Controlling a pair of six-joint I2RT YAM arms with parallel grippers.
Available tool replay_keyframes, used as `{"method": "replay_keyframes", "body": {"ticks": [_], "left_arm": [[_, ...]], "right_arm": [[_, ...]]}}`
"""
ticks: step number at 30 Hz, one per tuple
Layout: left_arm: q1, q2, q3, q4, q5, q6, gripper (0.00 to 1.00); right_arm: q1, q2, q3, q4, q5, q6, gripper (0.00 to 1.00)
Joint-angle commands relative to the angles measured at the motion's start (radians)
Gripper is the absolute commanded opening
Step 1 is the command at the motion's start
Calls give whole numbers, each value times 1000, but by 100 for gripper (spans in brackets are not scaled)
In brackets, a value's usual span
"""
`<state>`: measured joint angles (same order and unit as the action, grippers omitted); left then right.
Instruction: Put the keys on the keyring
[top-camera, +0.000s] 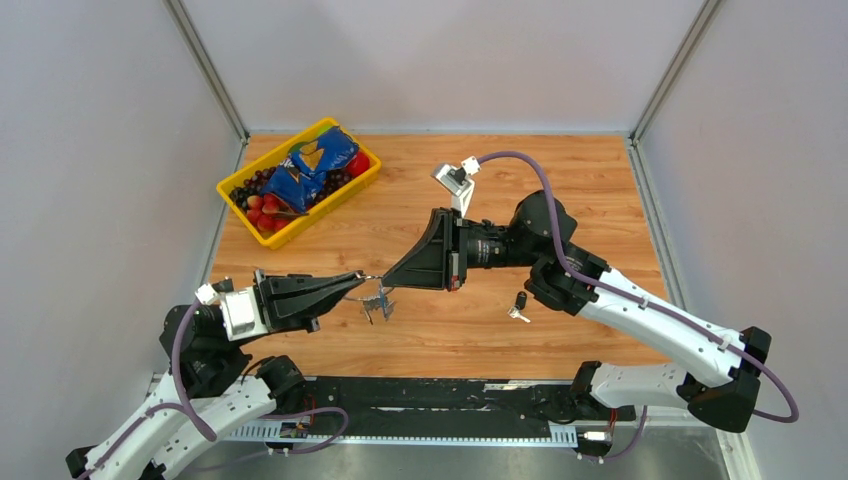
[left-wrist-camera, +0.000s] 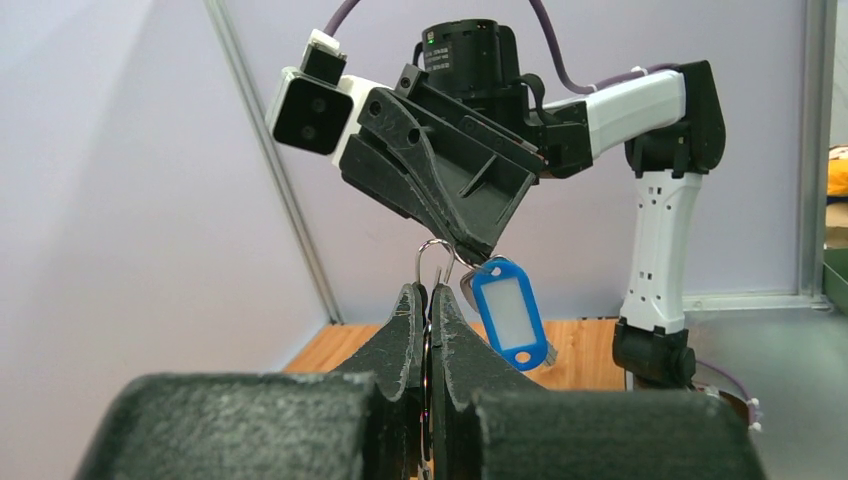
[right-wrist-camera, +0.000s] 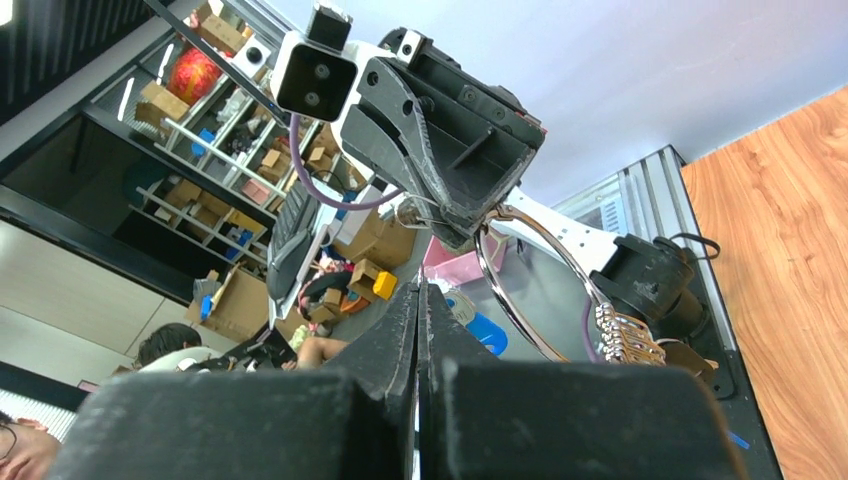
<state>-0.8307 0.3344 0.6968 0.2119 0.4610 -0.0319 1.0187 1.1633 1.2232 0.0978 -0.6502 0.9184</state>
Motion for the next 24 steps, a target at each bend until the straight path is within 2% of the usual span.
{"method": "replay_keyframes", "body": {"ticks": [1,24], "left_arm": [[3,-6,-3,72,-20,30,0],[2,-38,-51,152,-17,70,1]], "right_arm": [[10,3,-15,105,41,69,0],[35,61,7,199,52,135,0]]}}
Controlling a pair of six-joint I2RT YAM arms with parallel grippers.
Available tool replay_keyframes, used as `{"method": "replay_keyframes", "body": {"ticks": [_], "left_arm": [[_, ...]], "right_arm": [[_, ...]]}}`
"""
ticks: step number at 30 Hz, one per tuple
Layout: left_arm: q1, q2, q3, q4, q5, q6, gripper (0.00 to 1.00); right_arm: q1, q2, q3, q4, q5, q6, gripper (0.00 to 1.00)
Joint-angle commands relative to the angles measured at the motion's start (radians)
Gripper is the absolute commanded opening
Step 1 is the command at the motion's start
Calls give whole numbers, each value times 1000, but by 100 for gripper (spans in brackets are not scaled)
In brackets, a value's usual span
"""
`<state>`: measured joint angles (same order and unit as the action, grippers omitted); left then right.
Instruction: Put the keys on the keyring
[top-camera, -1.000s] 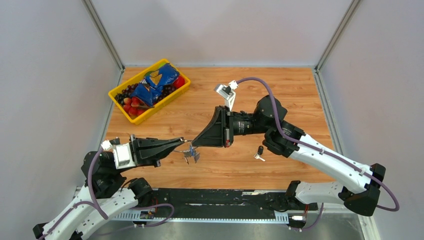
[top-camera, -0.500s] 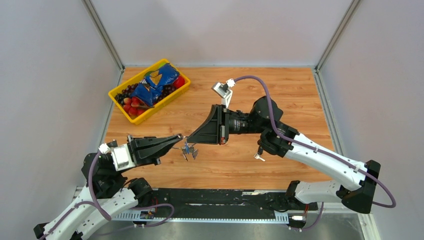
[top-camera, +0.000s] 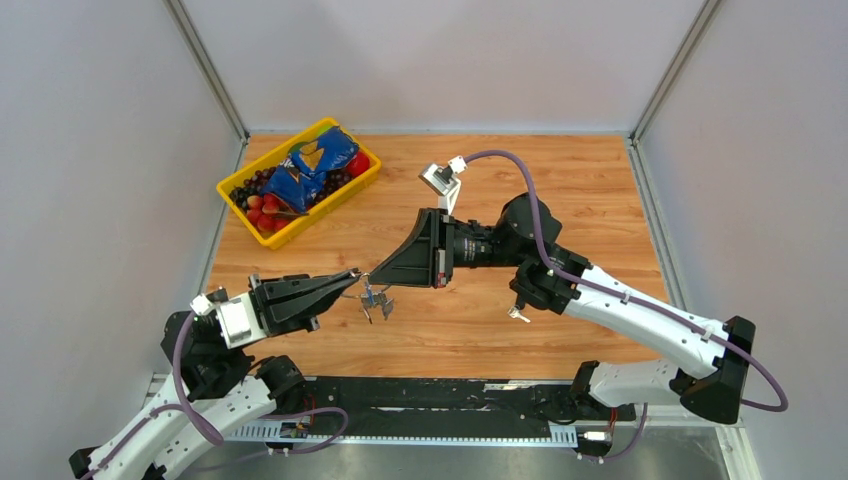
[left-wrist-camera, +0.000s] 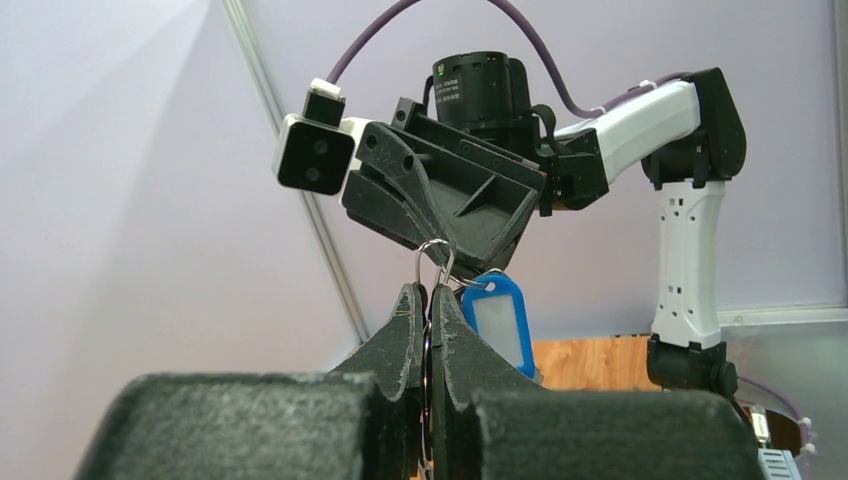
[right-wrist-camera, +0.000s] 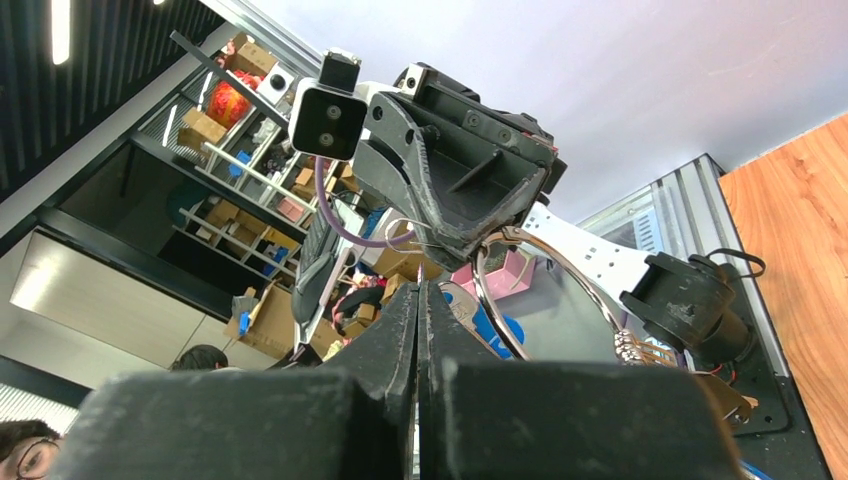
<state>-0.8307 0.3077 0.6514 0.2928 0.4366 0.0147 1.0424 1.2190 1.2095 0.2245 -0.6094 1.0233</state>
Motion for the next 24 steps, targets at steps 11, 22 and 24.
{"method": "replay_keyframes", "body": {"ticks": [11,22,24], "left_arm": [[2,-21,-18,94,26,22,1],[2,-24,-25,99,37,24,0],[3,-25,-25,101,38,24,0]], "right_arm": [[24,28,28,93,15,44,0],[28,38,34,99,30,51,0],[28,41,36,101,31,53,0]]}}
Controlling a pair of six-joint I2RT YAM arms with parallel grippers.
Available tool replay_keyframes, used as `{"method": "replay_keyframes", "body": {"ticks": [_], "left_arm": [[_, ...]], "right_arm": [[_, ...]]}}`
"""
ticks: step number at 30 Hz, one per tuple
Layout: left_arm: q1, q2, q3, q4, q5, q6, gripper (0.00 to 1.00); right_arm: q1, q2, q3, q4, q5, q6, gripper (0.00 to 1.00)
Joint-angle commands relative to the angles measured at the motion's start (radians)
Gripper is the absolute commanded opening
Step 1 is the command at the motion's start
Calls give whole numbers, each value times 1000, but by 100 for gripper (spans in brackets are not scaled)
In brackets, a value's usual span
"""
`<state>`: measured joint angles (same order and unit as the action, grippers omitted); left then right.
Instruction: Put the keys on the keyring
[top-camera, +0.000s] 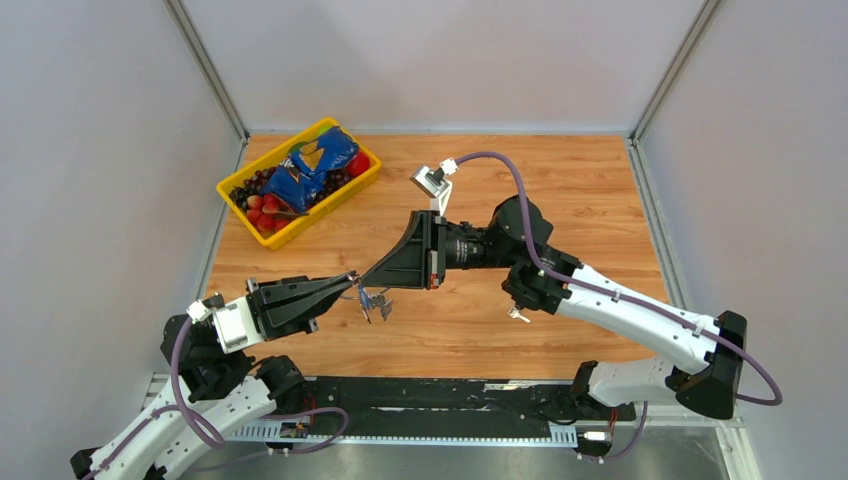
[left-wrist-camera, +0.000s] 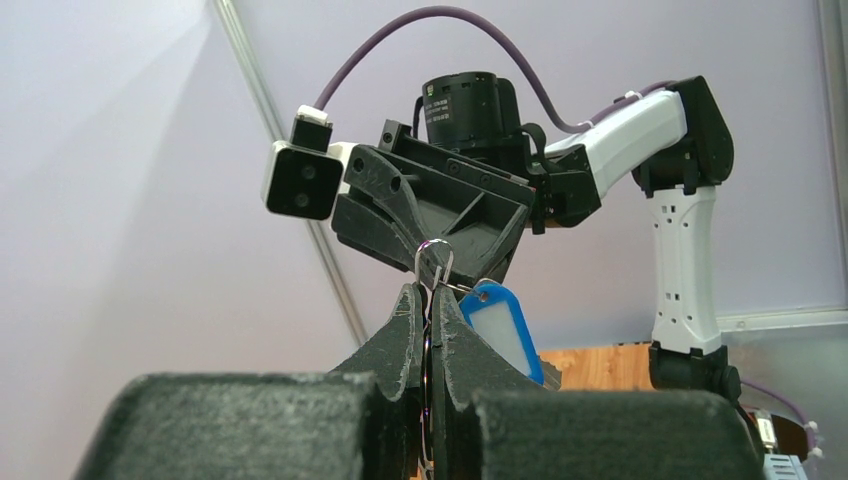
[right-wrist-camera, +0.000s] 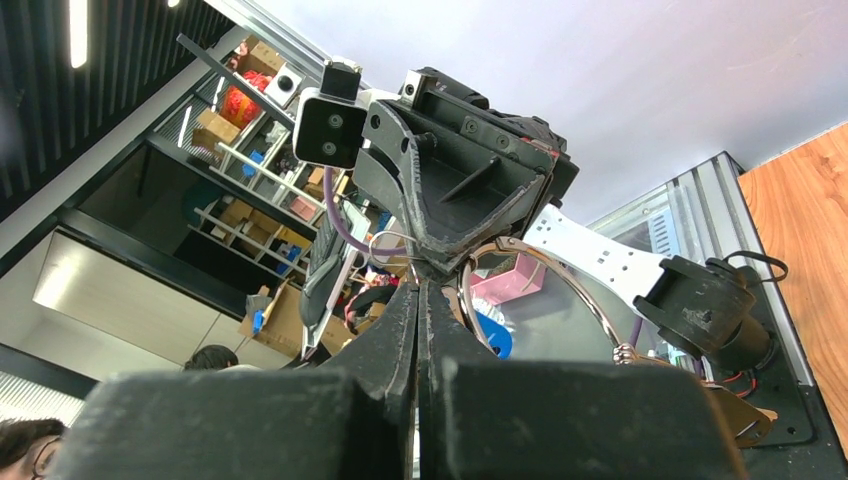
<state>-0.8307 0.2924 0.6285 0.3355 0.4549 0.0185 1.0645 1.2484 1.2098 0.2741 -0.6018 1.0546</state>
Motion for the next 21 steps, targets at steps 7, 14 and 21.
{"method": "replay_keyframes", "body": {"ticks": [7,14,21], "left_arm": [[2,-10,-3,56,19,21,0],[2,-7,-4,35,10,31,1],[3,-5,-3,8,-10,49,1]], "right_arm": [[8,20,44,55,29,22,0],[16,19,43,95,27,24,0],[24,19,56,120,19,18,0]]}}
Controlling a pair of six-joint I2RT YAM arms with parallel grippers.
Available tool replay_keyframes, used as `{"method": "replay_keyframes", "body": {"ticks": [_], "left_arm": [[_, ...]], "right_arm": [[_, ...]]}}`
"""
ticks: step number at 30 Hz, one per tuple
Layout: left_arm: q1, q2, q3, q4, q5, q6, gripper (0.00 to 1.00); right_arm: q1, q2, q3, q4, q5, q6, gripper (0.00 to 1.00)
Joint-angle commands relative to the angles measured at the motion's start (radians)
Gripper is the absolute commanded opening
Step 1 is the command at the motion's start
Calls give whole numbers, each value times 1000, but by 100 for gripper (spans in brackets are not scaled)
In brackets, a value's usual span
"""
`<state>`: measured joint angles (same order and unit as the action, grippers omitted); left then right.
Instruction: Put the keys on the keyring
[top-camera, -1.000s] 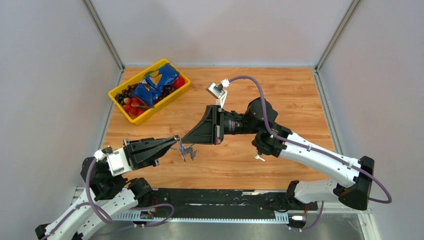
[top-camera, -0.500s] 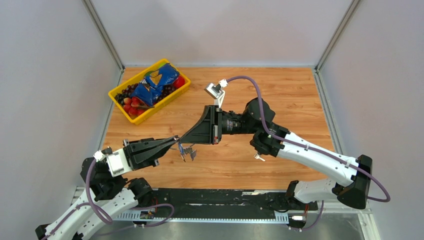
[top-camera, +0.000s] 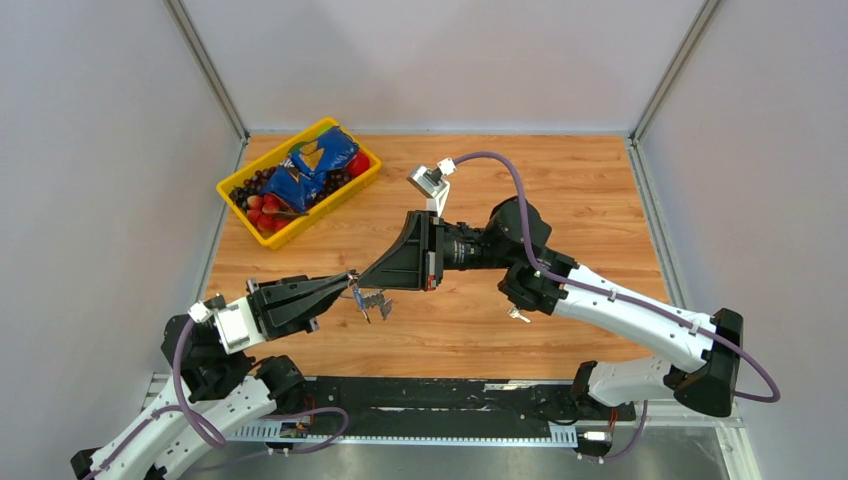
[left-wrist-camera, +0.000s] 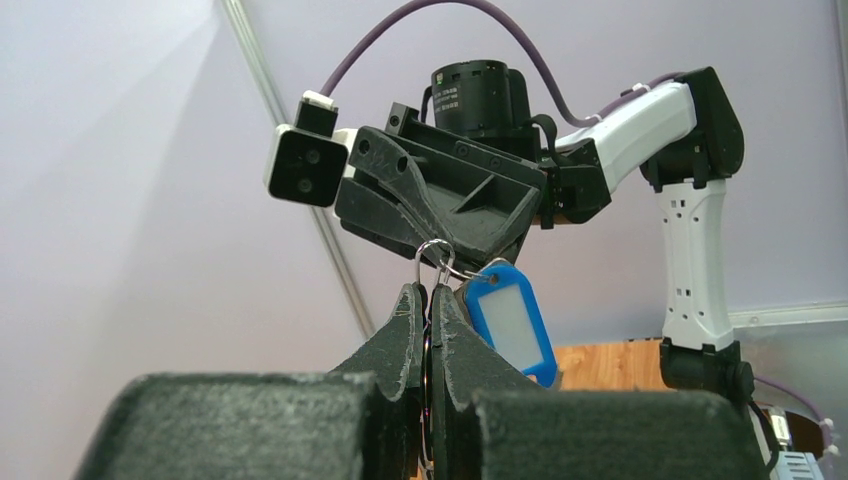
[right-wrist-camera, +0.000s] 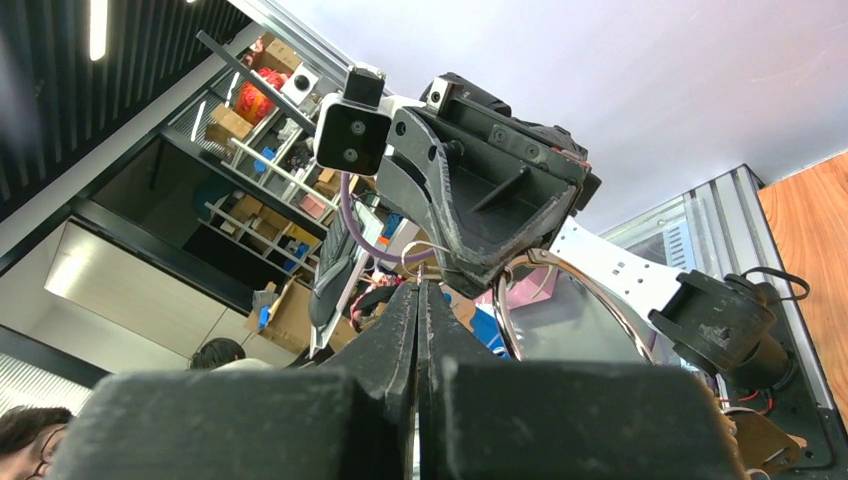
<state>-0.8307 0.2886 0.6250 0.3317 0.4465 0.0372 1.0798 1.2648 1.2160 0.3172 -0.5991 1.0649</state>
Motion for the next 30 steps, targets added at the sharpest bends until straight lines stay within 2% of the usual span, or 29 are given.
{"method": "replay_keyframes", "body": {"ticks": [1,30], "left_arm": [[3,0,1,11,-3,30,1],[3,4,18,29,100,-31,0]], "right_arm": [[10,3,52,78,15,6,0],[12,-11,35,-11,97,-41,0]]}}
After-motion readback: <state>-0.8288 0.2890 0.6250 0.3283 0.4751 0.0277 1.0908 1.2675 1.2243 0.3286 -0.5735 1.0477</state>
